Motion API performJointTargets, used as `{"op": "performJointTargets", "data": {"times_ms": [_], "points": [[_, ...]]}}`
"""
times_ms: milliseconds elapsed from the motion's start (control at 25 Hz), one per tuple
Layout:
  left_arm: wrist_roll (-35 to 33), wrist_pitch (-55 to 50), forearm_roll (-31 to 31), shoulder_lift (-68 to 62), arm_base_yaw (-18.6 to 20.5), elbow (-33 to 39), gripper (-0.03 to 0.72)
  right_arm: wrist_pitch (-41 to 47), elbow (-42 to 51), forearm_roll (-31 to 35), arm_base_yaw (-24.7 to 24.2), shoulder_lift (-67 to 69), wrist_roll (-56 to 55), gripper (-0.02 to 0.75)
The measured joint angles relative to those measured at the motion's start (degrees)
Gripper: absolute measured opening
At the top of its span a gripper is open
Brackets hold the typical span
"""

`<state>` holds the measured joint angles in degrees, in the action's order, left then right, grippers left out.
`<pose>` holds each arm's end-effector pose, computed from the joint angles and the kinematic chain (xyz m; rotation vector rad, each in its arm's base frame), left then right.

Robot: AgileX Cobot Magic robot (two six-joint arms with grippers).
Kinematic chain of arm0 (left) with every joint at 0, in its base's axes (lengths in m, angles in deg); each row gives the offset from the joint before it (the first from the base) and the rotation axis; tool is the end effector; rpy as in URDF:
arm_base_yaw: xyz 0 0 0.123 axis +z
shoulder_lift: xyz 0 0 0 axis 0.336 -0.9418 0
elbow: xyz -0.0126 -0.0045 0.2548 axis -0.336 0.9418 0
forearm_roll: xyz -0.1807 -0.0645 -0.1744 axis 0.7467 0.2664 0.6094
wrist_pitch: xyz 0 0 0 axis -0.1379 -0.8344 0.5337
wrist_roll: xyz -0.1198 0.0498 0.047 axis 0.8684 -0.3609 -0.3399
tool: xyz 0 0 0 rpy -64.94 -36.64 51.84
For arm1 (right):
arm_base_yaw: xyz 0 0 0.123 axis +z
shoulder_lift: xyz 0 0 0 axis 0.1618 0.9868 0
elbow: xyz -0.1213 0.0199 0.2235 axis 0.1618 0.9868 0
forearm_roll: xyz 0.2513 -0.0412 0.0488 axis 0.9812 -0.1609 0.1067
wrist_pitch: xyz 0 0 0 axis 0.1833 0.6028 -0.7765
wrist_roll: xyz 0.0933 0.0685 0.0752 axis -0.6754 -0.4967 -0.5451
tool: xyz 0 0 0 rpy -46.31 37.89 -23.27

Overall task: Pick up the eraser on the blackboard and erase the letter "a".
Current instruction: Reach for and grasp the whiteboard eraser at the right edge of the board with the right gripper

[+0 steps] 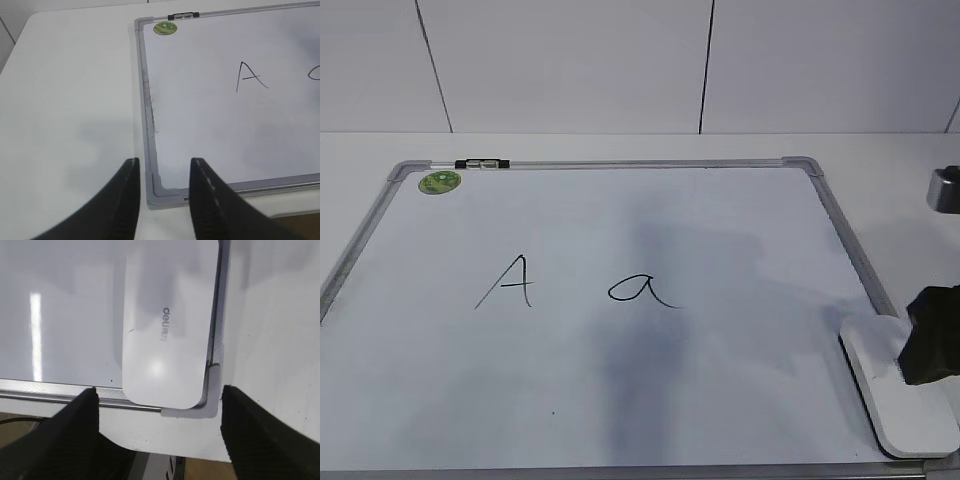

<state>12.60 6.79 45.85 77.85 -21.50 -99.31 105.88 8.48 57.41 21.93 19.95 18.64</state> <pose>0.0694 -0.0099 0.2629 0.1005 2.0613 -0.0572 0.2283 0.0635 0.1622 -0.0878 2.9442 0.1866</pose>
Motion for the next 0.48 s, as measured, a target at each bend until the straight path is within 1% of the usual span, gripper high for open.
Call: {"op": "performJointTargets", "data": {"times_ms": [480], "points": [[0.00, 0.00, 0.00, 0.00, 0.00, 0.00, 0.236, -6.48, -0.08, -1.34, 0.00, 9.61, -0.46, 0.589]]}}
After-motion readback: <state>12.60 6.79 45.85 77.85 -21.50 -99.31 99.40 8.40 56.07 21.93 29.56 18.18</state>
